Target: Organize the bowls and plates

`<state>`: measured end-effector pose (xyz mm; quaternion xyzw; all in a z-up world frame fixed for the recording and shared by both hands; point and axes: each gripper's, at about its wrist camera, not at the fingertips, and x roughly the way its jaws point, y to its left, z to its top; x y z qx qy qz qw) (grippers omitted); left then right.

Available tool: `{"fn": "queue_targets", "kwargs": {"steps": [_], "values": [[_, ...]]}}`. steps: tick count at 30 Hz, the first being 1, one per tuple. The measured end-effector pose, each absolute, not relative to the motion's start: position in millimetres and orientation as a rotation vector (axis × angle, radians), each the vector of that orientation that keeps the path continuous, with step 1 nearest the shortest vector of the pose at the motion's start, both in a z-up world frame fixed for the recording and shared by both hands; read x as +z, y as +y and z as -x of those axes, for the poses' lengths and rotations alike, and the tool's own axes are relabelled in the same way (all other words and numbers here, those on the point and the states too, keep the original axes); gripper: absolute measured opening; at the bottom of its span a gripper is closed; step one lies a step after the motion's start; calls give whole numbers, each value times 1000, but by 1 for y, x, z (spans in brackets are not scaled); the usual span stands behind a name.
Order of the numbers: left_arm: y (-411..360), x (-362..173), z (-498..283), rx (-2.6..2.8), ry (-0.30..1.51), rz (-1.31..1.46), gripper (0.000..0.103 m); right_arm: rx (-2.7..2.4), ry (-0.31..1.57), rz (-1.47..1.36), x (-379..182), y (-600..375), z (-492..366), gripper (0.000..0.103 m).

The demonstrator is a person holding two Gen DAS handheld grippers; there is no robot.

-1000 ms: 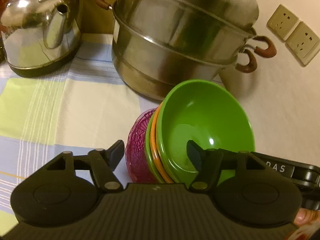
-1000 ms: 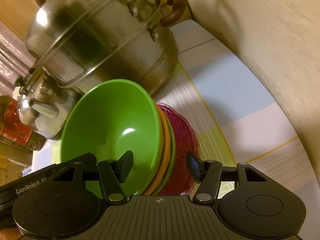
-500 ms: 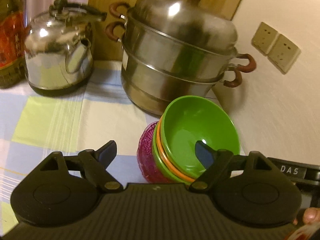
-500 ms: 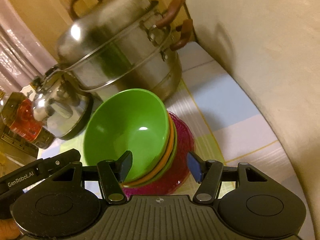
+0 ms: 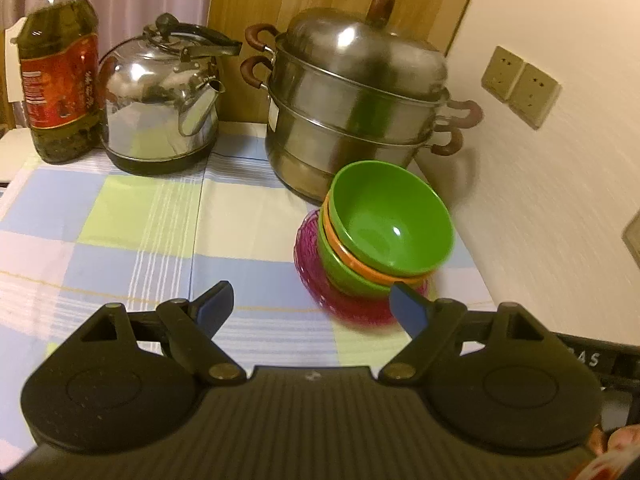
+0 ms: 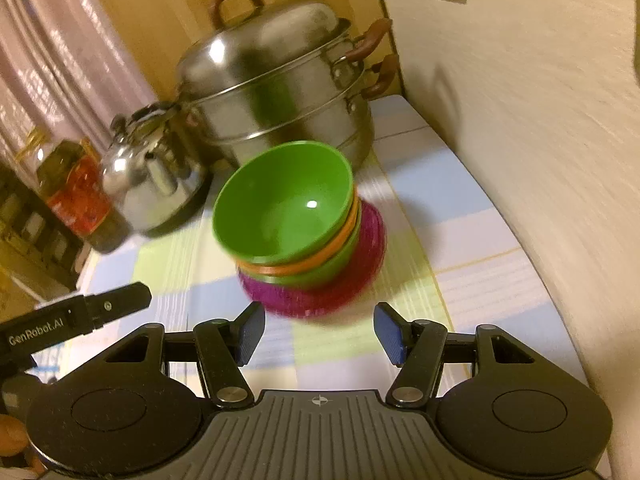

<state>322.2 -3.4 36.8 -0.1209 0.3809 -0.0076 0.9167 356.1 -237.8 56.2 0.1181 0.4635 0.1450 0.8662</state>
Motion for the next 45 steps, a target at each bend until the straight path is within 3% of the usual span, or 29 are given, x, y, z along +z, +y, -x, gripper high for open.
{"fn": "queue_targets", "kwargs": {"steps": [17,45], "values": [[-15,63,-215,22,752,191,82,259,917,-211,84,-239,-246,60],[-9,36,-118,29,785,182,79,280,875,-83,85,-239,-161,60]]}}
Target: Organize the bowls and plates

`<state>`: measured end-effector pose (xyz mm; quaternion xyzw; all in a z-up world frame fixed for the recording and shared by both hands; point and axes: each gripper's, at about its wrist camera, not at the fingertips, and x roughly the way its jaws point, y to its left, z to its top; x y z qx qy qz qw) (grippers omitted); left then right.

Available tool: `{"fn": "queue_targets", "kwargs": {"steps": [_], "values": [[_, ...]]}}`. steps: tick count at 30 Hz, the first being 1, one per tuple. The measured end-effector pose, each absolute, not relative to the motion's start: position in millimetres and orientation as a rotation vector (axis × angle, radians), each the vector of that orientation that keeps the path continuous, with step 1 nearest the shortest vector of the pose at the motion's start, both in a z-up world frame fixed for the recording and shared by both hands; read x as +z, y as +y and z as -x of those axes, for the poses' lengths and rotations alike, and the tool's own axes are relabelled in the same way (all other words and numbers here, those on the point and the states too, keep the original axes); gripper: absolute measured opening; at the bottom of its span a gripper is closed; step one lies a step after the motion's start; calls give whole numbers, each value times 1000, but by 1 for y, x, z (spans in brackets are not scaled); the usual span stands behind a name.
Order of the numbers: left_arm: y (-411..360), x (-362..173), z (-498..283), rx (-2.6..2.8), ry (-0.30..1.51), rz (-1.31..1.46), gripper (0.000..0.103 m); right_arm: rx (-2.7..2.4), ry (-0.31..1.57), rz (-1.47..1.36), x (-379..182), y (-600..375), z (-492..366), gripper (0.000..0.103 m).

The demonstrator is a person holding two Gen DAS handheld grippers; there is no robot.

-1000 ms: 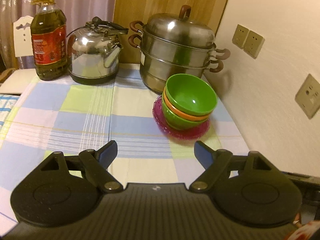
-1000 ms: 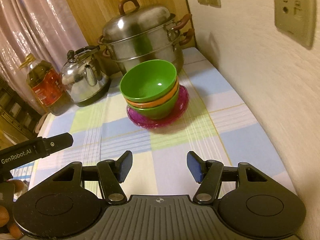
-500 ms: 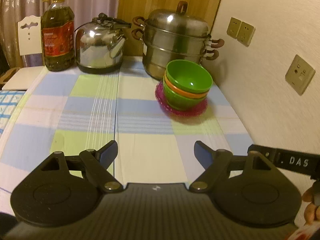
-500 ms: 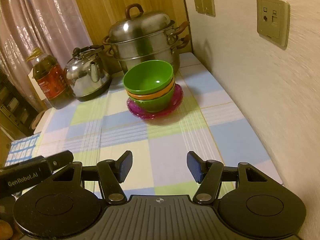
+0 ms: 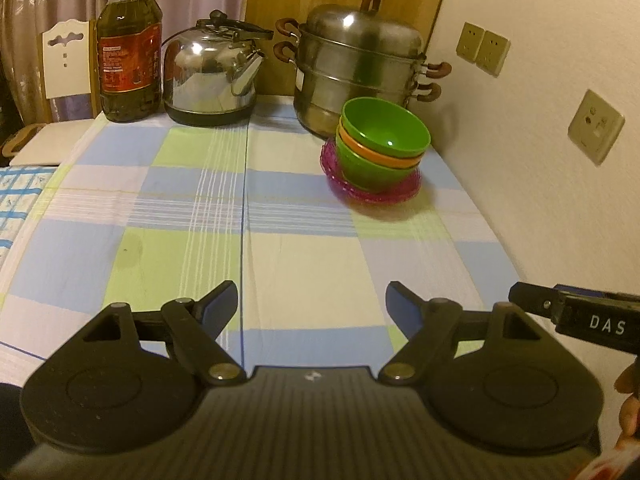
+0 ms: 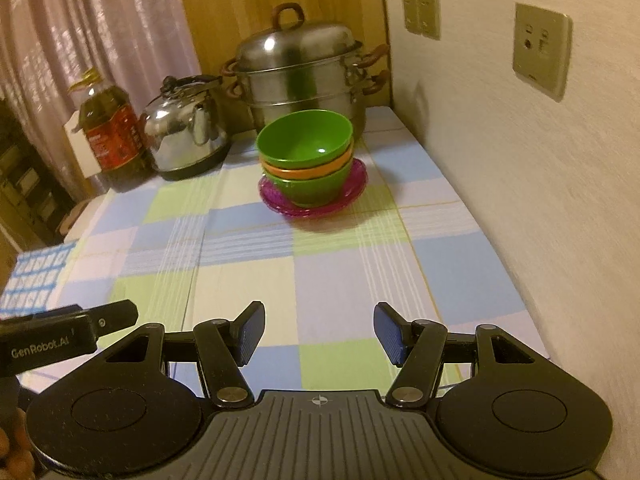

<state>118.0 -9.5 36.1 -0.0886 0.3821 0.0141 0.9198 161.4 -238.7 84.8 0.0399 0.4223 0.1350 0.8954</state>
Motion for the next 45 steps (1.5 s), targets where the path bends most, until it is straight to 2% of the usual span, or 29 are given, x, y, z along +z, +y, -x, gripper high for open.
{"fn": "queue_targets", "kwargs": {"steps": [45], "values": [[-23,13,-100,20,846,157,81,284,949,-113,61,-235,-142,60]]}}
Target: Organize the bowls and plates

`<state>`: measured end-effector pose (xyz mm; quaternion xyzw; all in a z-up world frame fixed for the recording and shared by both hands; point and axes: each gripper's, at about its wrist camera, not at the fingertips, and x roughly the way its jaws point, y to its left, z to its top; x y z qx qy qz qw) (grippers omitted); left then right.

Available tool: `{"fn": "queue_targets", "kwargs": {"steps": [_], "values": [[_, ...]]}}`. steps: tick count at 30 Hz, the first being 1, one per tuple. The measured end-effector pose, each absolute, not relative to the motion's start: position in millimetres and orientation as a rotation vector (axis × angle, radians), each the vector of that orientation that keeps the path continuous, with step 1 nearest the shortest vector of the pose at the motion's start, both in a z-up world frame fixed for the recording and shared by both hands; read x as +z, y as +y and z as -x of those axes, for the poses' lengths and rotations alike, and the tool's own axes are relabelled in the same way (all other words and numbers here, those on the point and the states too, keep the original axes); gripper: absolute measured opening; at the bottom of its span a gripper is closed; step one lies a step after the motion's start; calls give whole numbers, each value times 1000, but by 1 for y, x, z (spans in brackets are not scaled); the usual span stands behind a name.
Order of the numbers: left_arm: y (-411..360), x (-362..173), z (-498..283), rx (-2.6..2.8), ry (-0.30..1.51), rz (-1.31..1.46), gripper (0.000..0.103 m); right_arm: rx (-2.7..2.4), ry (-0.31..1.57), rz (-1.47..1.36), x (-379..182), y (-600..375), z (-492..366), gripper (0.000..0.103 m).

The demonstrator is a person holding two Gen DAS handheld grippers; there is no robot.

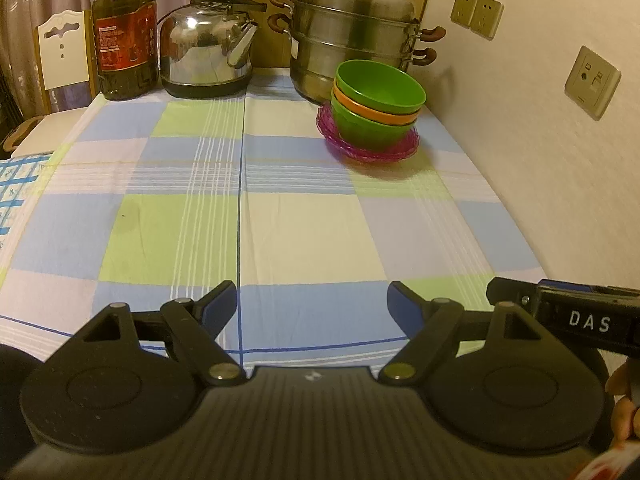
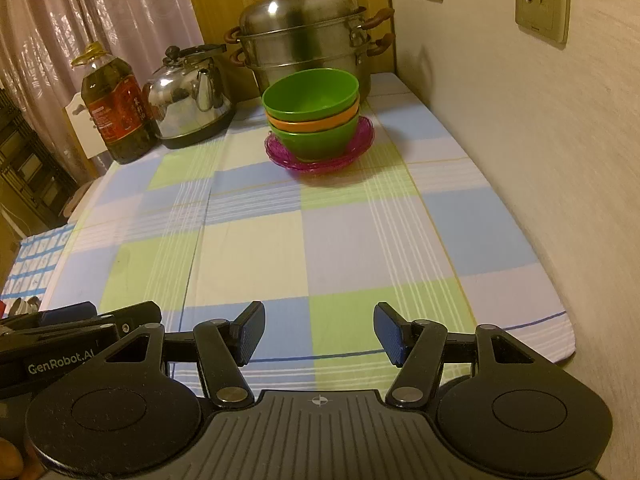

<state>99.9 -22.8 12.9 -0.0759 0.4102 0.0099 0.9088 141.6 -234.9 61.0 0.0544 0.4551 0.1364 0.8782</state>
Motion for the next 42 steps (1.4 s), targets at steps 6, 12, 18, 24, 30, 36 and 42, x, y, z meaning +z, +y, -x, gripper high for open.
{"fn": "queue_targets", "kwargs": {"steps": [6,12,18,24,30,36,42], "values": [[-24,12,-100,19,848,155,81,284,951,-114,59,-235,-141,60],[-23,11,-101,19,851,154,81,284,951,-114,59,-235,-141,60],[-24,11,-101,19,852,153,81,283,952,-114,59,-235,-141,60],[-24,11,-101,20,852,153,81,283,950,-113,59,-235,-141,60],[-25,11,-101,18,851,152,81,282,952,-116,57,-235,-141,60],[-25,11,-101,18,852,153,81,283,951,-114,57,-235,-141,60],[-25,11,-102,18,852,153,81,282,951,-115,58,-235,-141,60]]}}
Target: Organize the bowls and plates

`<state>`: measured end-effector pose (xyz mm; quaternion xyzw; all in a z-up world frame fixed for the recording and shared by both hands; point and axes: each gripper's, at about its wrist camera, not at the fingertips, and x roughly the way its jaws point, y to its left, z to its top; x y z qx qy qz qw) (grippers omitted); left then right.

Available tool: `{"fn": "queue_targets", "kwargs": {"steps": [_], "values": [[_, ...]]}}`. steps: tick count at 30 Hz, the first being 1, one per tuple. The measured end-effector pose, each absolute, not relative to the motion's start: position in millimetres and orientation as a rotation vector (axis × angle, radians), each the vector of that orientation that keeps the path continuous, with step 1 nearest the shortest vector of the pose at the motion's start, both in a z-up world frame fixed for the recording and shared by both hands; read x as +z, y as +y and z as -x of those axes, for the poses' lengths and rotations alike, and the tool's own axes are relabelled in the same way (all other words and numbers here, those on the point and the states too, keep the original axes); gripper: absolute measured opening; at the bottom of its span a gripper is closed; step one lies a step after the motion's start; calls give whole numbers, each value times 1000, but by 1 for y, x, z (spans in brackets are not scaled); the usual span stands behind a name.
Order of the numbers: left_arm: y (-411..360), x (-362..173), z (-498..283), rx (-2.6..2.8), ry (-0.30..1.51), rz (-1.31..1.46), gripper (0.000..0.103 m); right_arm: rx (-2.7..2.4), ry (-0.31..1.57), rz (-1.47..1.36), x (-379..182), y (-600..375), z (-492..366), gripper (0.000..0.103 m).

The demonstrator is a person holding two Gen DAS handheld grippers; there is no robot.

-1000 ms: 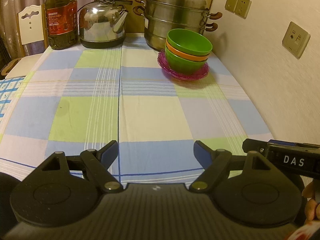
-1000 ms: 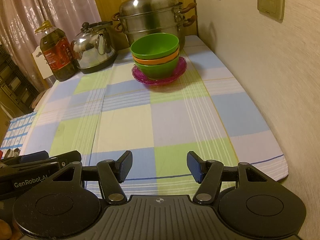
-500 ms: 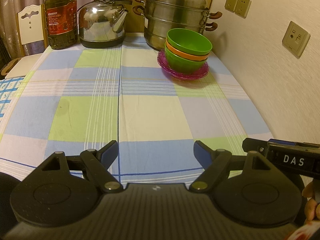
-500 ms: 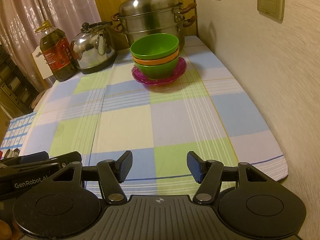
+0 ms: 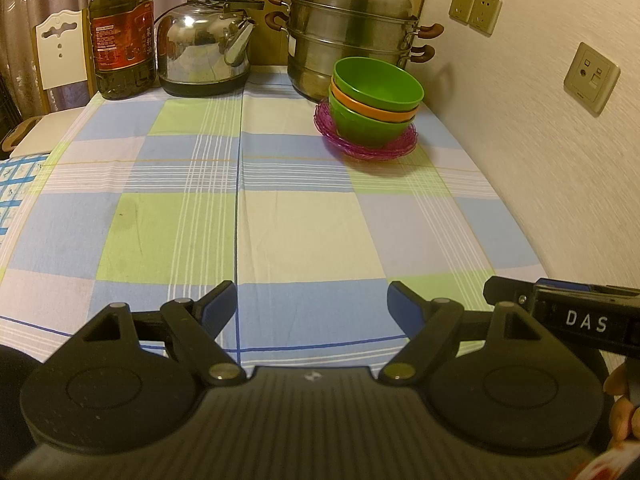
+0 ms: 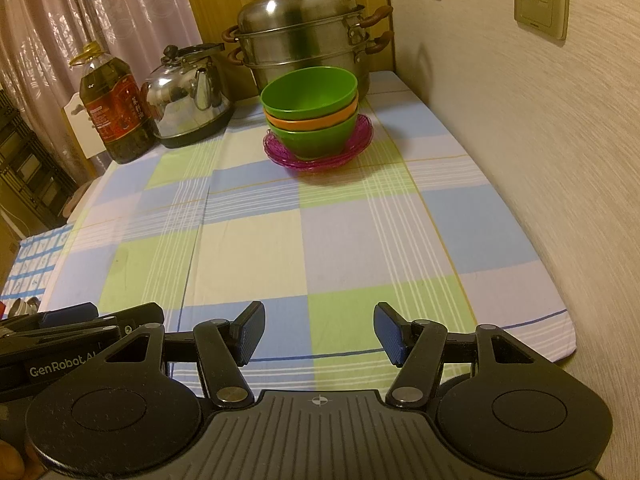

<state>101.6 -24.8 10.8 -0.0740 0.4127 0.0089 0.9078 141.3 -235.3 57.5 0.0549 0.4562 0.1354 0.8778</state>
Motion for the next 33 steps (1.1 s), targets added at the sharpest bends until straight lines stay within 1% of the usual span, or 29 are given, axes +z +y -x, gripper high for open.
{"fn": "queue_targets", "kwargs": {"steps": [33], "values": [[-24,10,-100,31,850,169,82,283,954,-118,57,-234,-141,60]]}}
